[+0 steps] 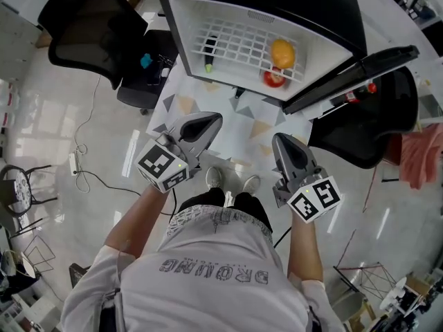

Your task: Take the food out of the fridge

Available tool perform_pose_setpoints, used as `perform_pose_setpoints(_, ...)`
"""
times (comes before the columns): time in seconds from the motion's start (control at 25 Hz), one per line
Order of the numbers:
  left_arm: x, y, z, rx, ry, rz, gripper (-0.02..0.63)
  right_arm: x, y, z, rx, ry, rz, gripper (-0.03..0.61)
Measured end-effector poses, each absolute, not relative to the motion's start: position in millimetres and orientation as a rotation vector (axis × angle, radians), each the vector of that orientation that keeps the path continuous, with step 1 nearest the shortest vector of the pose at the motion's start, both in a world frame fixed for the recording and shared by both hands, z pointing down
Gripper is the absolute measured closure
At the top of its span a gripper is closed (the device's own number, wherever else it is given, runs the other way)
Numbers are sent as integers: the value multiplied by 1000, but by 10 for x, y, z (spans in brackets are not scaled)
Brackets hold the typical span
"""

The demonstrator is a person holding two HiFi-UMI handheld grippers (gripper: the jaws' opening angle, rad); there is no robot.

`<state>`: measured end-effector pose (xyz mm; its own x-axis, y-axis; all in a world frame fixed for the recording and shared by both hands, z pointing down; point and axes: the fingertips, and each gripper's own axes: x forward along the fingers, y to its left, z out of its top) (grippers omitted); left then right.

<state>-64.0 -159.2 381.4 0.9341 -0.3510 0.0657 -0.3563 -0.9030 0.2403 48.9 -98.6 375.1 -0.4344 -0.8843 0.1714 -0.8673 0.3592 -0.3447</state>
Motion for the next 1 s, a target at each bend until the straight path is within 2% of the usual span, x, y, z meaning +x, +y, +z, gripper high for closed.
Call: perform_pose_setpoints(1.0,450,-2121,3868,2853,-722,116,607,1196,-1275,3847,-1446,2670,-647,577)
